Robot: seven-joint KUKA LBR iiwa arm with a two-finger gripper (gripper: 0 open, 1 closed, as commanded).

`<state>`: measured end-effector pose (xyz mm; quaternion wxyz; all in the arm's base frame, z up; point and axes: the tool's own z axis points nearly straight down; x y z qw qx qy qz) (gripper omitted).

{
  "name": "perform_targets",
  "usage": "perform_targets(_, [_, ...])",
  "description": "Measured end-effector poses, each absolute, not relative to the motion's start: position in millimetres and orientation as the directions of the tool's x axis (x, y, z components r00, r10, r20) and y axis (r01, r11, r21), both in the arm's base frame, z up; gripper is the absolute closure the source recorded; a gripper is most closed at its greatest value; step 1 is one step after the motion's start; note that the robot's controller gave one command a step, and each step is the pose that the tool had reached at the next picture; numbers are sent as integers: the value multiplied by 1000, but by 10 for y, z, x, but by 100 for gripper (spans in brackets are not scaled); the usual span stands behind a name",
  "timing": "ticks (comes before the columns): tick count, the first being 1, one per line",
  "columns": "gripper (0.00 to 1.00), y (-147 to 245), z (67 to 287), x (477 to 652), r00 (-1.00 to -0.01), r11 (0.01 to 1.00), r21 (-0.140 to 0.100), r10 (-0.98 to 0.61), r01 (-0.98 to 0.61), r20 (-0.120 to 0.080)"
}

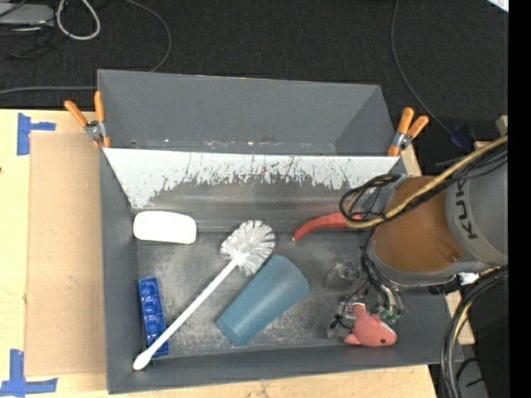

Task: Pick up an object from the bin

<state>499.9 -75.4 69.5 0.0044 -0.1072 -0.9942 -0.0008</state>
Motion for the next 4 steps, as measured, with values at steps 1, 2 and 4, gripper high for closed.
perform_targets(1, [0, -764, 692, 4920, -996, 996, 6, -90, -90, 14])
perform_targets(2, [0, -716, 693, 4976, -1000, 1000, 4, 24, 24, 13])
perform_targets(4, [0, -739, 754, 4935, -1000, 1000, 6, -5, -5, 16])
